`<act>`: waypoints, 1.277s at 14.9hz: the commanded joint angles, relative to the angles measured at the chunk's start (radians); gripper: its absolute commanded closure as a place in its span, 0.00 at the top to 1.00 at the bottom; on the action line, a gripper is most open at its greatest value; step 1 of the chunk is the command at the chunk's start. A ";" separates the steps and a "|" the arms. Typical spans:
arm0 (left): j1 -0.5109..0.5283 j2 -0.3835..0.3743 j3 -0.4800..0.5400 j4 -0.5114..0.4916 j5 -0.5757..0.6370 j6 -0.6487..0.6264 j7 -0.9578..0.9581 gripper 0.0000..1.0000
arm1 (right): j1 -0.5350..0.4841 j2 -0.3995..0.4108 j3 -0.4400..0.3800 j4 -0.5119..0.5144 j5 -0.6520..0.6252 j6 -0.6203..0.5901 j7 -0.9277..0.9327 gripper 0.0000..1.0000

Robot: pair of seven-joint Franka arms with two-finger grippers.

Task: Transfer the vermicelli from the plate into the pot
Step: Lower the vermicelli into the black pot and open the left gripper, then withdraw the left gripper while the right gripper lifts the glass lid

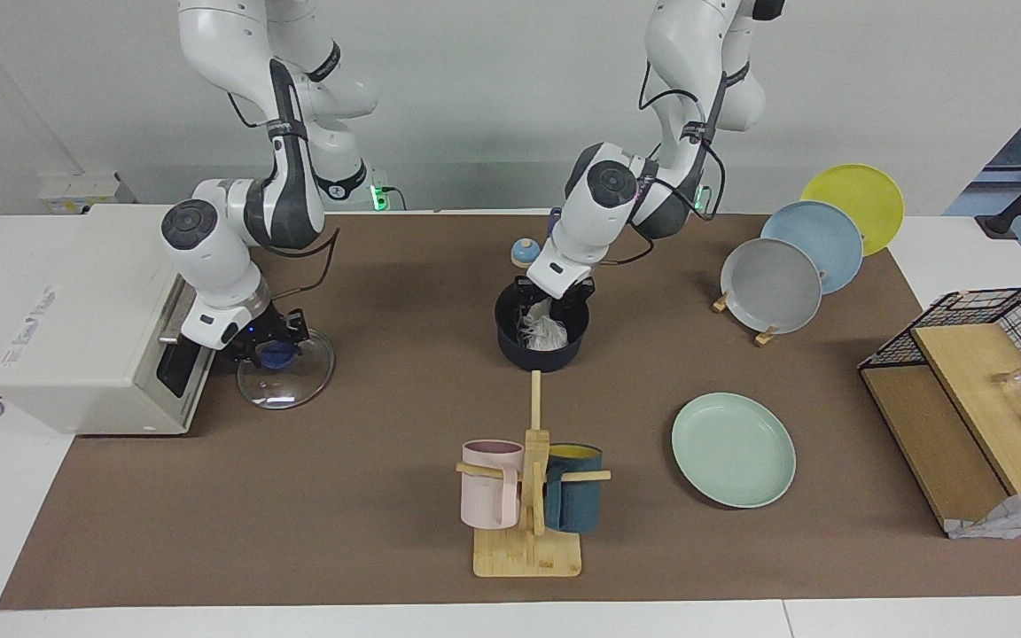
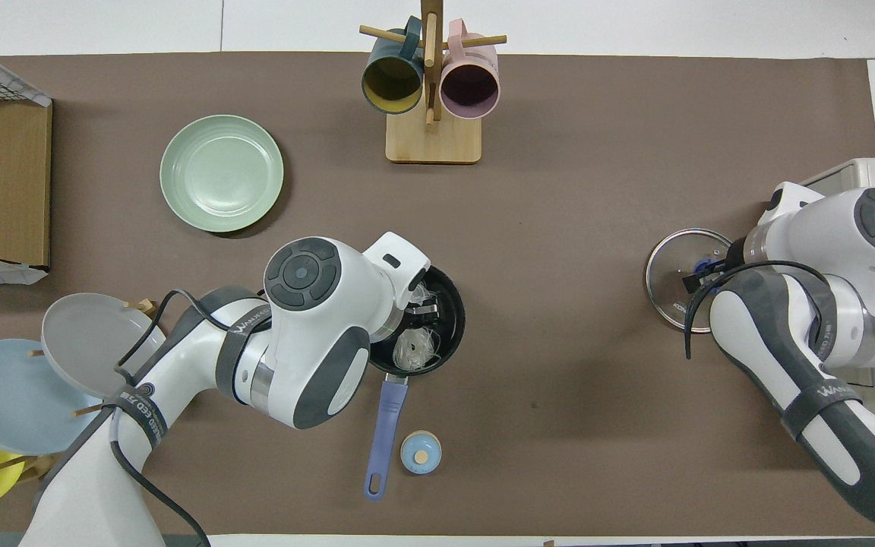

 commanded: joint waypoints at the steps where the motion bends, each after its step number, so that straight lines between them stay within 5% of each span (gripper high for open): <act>1: 0.068 -0.021 0.005 0.117 0.000 -0.189 0.024 1.00 | -0.012 -0.016 0.005 -0.019 0.025 0.011 -0.037 0.52; 4: 0.137 -0.040 0.005 0.275 0.078 -0.373 0.042 1.00 | -0.012 -0.016 0.005 -0.013 0.023 0.004 -0.035 0.45; 11: 0.347 -0.173 0.016 0.285 0.144 -0.493 0.286 1.00 | 0.011 0.027 0.012 0.195 0.060 -0.216 -0.031 0.45; 17: 0.416 -0.192 0.019 0.262 0.196 -0.486 0.414 1.00 | 0.216 0.072 0.026 0.505 0.060 -0.511 0.274 0.45; 19: 0.433 -0.195 0.019 0.260 0.196 -0.479 0.418 1.00 | 0.295 0.087 0.026 0.555 0.062 -0.528 0.397 0.45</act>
